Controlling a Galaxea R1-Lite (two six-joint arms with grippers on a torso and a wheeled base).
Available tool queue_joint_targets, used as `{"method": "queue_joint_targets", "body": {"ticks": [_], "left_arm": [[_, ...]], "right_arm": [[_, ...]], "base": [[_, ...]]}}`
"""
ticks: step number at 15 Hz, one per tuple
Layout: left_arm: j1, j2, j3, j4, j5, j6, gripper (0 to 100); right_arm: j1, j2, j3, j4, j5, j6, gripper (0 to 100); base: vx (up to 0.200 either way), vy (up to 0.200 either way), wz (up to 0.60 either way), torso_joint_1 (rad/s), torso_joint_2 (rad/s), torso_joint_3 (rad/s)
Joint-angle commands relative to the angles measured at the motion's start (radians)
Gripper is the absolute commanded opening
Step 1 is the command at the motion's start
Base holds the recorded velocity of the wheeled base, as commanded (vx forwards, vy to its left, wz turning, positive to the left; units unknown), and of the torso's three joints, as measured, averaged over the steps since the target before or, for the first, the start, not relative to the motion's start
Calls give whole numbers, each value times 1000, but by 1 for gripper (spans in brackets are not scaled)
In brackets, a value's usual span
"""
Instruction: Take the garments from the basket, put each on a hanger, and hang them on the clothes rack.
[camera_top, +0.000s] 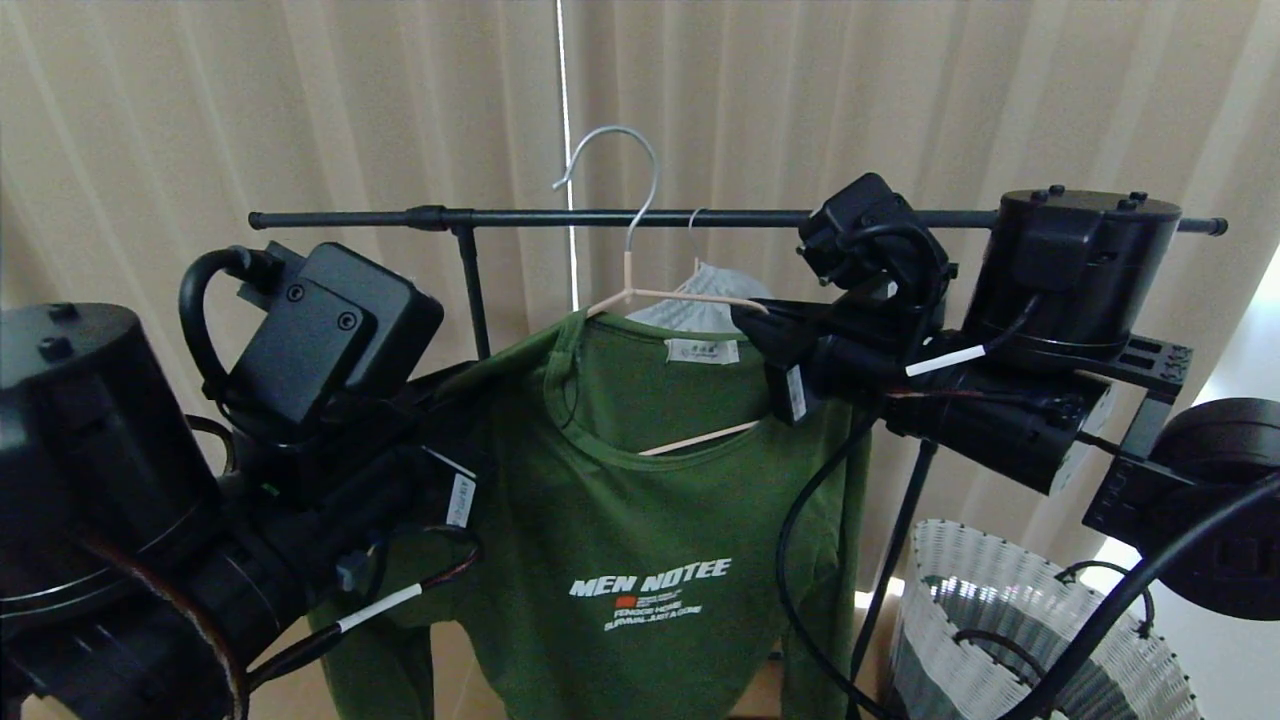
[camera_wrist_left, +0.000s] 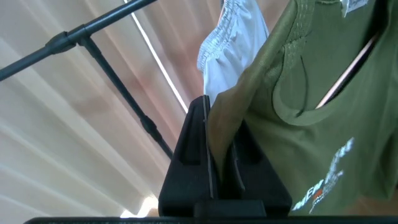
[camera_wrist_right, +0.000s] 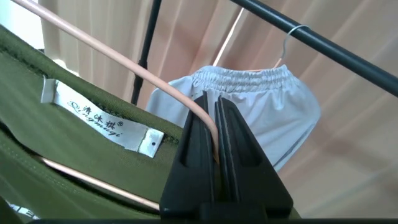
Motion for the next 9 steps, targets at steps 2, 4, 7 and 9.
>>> {"method": "queue_joint_targets", "body": {"ticks": [2,4,7,9], "left_arm": [[9,-4,1,0,2,-6,0],[11,-3,3,1,0,-6,100],[9,-18,23,0,-3,-6,100],[11,-29,46,-2,-21,-10,100]], "right_arm": [[0,-24,9,0,-6,0,0],[-1,-33,18,-2,-7,0,0],[-27,-65,36,0,-13,-1,0],[-47,-98,65,-2,-27,0,0]], "base": [[0,0,0,0,0,0],[0,0,0,0,0,0],[0,0,0,0,0,0],[0,0,0,0,0,0]]}}
